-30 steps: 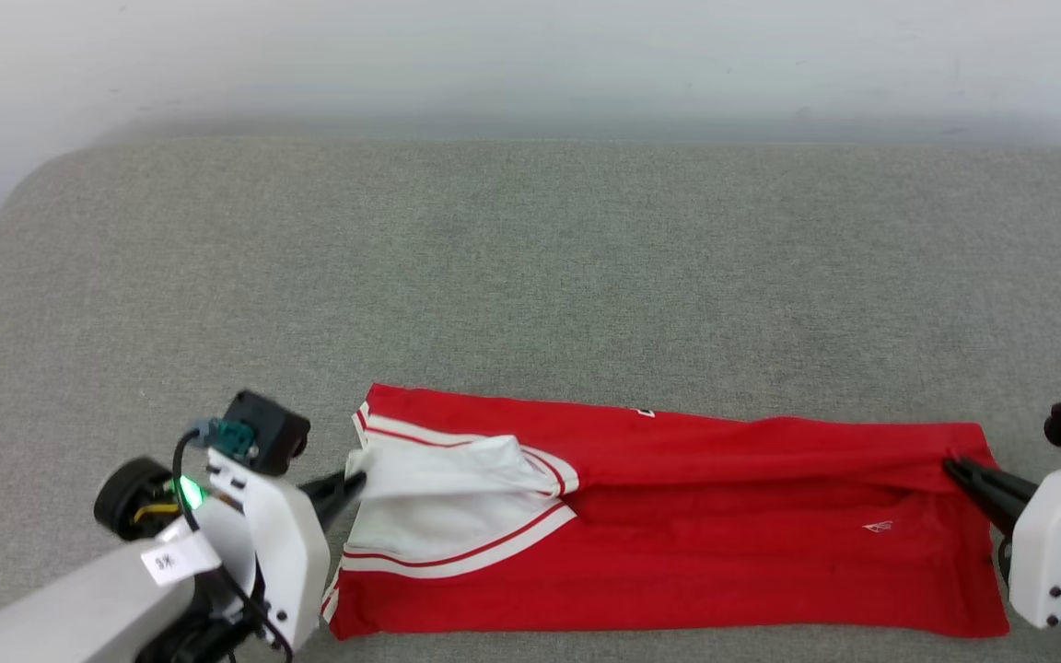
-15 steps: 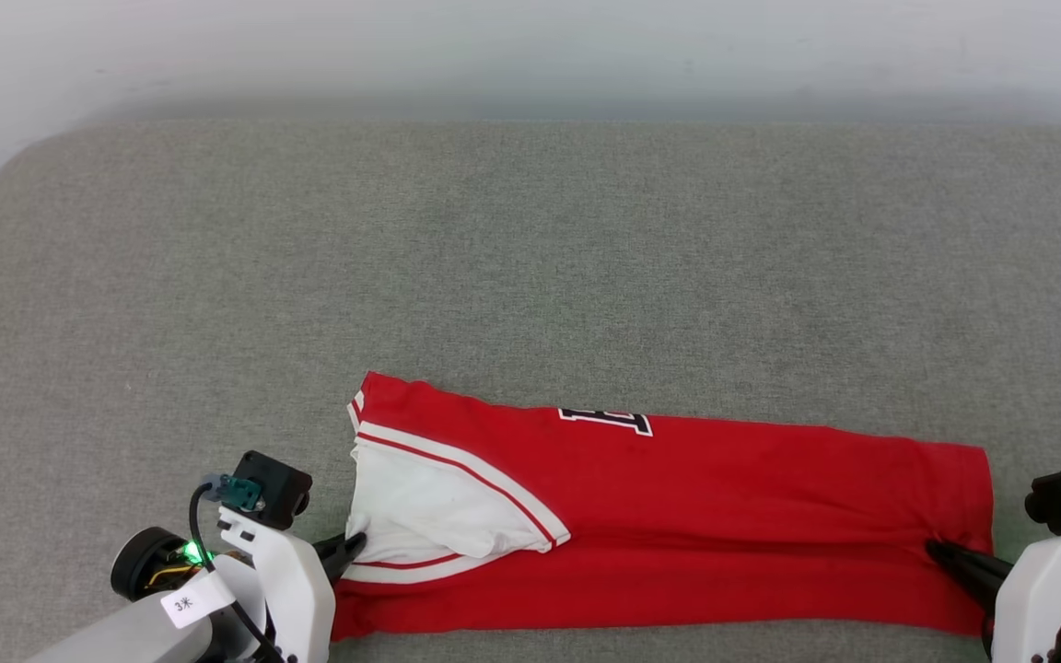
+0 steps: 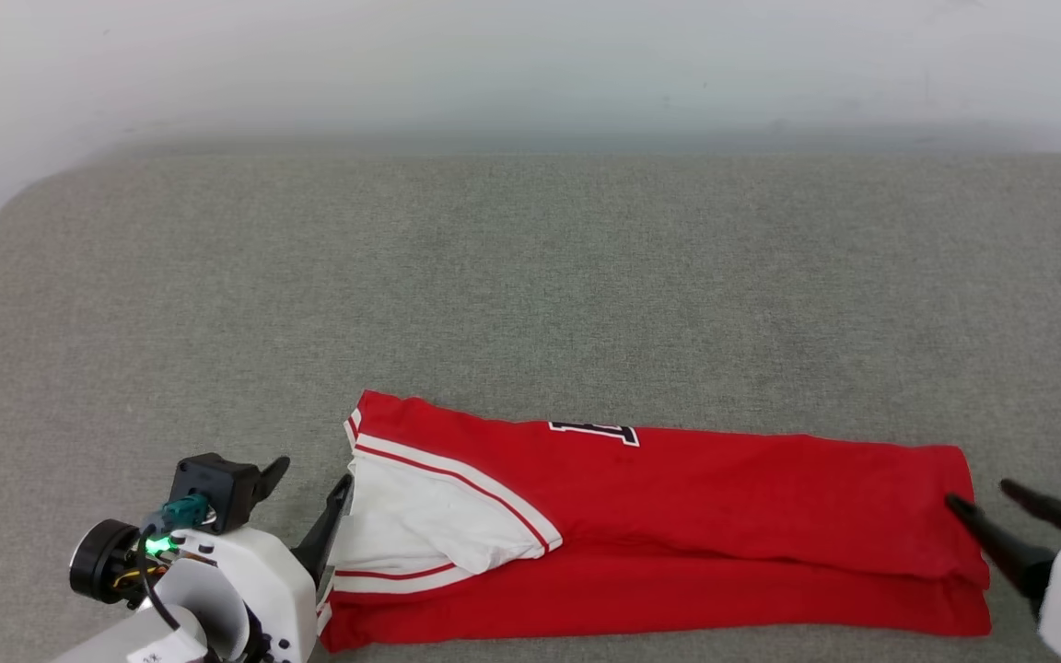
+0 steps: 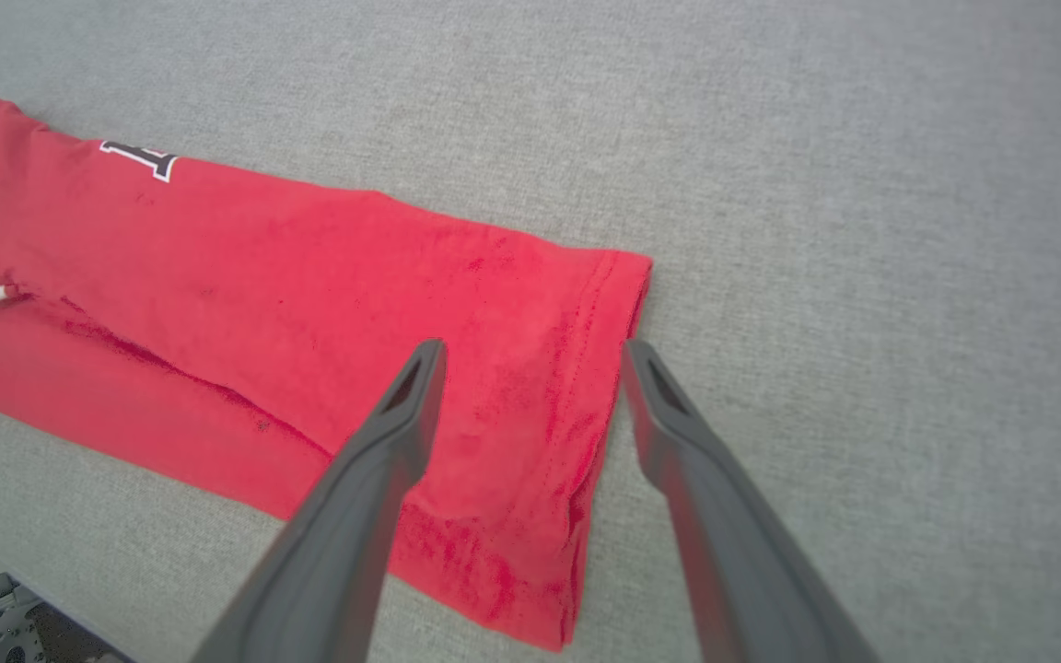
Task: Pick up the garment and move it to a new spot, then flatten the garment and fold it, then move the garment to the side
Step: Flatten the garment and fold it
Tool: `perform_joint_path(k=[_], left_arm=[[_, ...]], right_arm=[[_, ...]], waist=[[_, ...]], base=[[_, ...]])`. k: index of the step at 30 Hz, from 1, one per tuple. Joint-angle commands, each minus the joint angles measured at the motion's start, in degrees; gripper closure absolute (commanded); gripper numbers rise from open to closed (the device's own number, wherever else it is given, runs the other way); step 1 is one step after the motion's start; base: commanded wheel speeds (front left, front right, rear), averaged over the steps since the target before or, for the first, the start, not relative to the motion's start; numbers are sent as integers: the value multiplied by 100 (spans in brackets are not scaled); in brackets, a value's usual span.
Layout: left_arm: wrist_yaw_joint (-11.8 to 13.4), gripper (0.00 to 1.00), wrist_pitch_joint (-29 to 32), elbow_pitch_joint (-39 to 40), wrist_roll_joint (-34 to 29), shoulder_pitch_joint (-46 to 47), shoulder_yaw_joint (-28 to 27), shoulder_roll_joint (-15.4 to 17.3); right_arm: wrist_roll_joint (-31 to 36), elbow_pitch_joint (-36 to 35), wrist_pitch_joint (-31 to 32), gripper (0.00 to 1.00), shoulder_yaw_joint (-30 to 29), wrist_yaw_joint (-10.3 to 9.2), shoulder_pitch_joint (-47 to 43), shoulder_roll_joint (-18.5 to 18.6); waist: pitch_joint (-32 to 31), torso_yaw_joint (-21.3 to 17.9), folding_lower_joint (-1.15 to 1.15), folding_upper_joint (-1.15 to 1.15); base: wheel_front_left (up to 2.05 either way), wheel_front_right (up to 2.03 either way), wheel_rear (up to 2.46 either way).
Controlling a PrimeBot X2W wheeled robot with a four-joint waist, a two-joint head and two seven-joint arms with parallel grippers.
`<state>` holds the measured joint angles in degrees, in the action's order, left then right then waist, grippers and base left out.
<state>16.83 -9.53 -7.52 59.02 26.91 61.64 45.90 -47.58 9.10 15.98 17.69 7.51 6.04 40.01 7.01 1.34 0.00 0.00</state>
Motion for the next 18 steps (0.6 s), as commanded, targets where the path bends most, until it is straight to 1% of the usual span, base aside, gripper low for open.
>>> perform_joint_path(k=[1, 5, 7, 10, 14, 18], left_arm=[[136, 0, -150, 68, -92, -106, -56, -13], [565, 0, -455, 204, -304, -213, -307, -75], [759, 0, -535, 293, -398, -312, -505, -159], [1025, 0, -567, 403, -717, -460, -860, -278], [1239, 0, -574, 583, -1330, -772, -1446, -518], [1279, 0, -576, 672, -1905, -1068, -2023, -804]], right_arm=[[-64, -113, 79, 0, -117, -5, -44, 101], [-249, -298, 430, 0, -415, -5, -18, 296], [-460, -283, 739, 0, -521, -4, 13, 307], [-684, -159, 1231, 0, -659, -4, 54, 406], [-900, 76, 1711, 0, -744, -4, 129, 344], [-953, 334, 1983, 0, -714, -4, 227, 221]], waist=[[-23, 17, 0, 0], [-41, 48, 0, 0], [-31, 54, 0, 0], [-11, 107, 0, 0], [62, 200, 0, 0], [151, 300, 0, 0]], base=[[0, 0, 0], [0, 0, 0], [0, 0, 0], [0, 0, 0], [0, 0, 0], [0, 0, 0]])
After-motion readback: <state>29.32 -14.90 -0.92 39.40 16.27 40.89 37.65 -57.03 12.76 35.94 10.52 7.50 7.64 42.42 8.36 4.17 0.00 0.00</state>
